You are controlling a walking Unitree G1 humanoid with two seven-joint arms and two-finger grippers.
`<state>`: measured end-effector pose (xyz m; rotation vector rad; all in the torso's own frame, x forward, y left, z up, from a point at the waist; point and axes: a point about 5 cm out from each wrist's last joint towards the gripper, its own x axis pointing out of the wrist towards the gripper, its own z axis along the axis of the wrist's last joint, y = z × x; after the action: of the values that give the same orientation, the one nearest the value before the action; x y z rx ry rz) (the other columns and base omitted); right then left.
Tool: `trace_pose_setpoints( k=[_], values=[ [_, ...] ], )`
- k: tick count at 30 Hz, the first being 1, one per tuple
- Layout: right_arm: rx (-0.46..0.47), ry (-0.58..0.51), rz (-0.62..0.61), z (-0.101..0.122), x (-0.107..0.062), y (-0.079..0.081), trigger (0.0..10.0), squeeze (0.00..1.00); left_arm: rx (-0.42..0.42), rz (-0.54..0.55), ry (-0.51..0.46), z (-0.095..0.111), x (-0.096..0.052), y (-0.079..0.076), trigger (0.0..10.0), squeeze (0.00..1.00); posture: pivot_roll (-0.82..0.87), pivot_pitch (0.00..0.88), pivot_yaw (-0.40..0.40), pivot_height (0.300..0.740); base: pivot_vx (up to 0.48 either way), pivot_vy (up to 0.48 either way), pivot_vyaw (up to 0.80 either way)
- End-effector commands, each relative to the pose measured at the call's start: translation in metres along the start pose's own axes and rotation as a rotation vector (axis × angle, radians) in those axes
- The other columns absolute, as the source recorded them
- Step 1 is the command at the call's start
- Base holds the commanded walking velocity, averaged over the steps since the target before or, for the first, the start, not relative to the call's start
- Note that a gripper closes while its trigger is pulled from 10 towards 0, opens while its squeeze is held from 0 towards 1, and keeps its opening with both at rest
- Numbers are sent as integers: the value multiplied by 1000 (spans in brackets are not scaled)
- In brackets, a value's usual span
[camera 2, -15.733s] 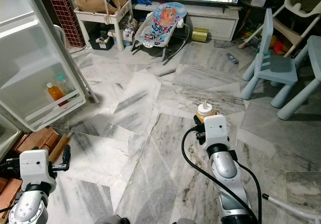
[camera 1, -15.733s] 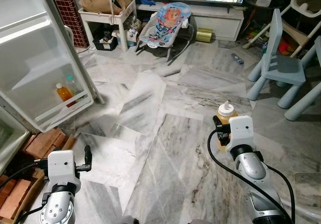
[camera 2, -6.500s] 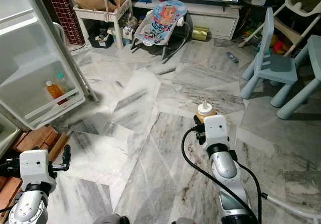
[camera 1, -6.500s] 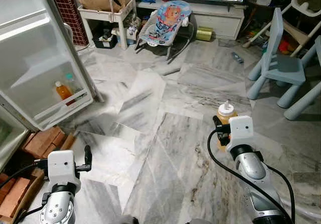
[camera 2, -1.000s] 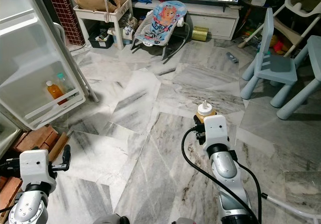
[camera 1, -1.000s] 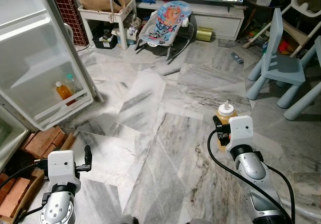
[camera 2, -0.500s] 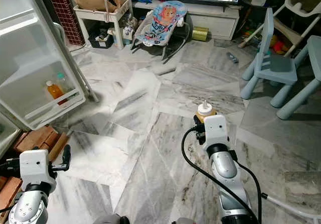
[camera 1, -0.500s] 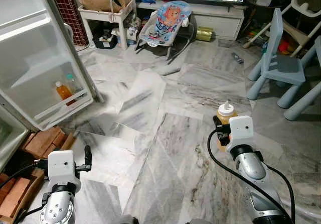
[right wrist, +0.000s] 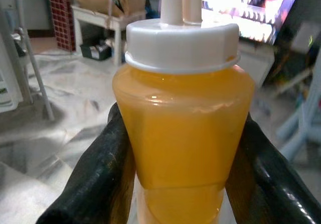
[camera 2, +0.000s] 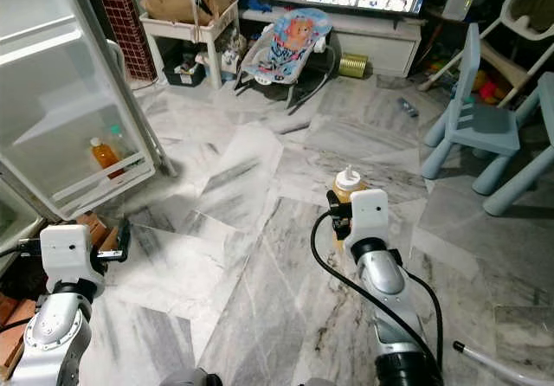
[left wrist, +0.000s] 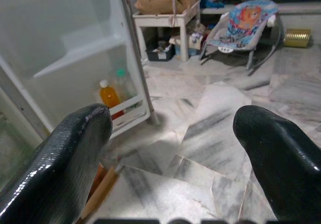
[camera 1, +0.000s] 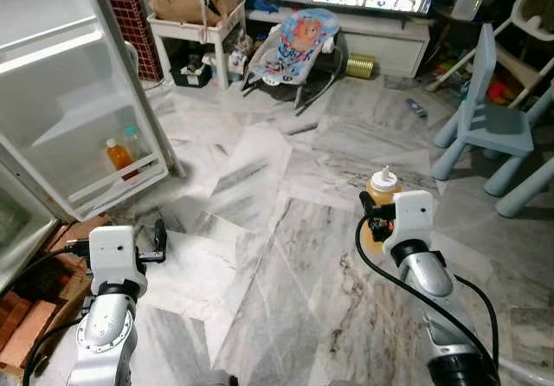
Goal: Restocking fridge
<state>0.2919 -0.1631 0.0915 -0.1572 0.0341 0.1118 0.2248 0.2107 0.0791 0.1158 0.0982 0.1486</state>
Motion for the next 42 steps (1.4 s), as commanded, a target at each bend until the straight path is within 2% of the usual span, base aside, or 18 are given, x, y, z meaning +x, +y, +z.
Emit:
trace_pose_setpoints(
  k=[1,5,6,8,11,14,16,17,22,24,30,32,35,36,38,42],
  values=[
    [-49,-42,-55,7,2,-7,10000,0,4,25,16,-2,-5,5,10000,0,31,0,15,740,0,0,0],
    [57,-29,-81,-1,-1,-18,10000,0,-32,56,58,-15,-17,12,10000,0,28,0,13,740,0,0,0],
    [53,-32,-89,-2,-3,-19,10000,0,-33,53,58,-15,-18,11,10000,0,28,0,13,740,0,0,0],
    [14,31,-72,-10,-8,-17,10000,0,-38,23,63,-15,-21,4,10000,0,31,6,-3,740,0,0,0],
    [64,3,-23,-9,-12,-10,10000,0,-44,-12,57,-14,-19,-3,10000,0,33,8,-6,740,0,0,0],
    [-2,-22,-21,-5,-7,-9,10000,0,-49,-4,54,-12,-17,-4,10000,0,28,0,5,740,0,0,0],
    [-23,-49,-65,1,-2,-18,10000,0,-55,12,53,-10,-18,-3,10000,0,32,0,3,740,0,0,0],
    [5,-68,-111,7,2,-29,10000,0,-59,16,54,-9,-18,-1,10000,0,32,0,7,740,0,0,0],
    [42,-110,-193,21,5,-52,10000,0,-62,9,30,-7,-18,2,10000,0,29,0,9,740,0,0,0],
    [34,-119,-189,21,2,-53,10000,0,-37,0,-29,-1,-16,2,10000,0,21,0,12,740,0,0,0],
    [33,-108,-153,13,-5,-40,10000,0,-66,-3,2,-2,-11,-2,10000,0,9,0,21,740,0,0,0],
    [8,-108,-102,14,-6,-29,10000,0,-53,-41,-9,-2,-10,-7,10000,0,3,0,24,740,0,0,788],
    [20,-108,-83,14,-7,-24,10000,0,-47,-44,-14,0,-10,-9,10000,0,2,0,19,740,0,0,788],
    [13,-111,-70,15,-7,-23,10000,0,-69,-23,4,-2,-9,-7,10000,0,11,0,11,740,0,0,788],
    [5,-114,-70,16,-7,-25,10000,0,-118,16,21,-4,-10,-4,10000,0,11,0,11,740,0,0,788],
    [14,-106,-86,20,-11,-36,10000,0,-111,12,10,-4,-15,-2,10000,0,18,0,3,740,0,0,788]
  ],
)
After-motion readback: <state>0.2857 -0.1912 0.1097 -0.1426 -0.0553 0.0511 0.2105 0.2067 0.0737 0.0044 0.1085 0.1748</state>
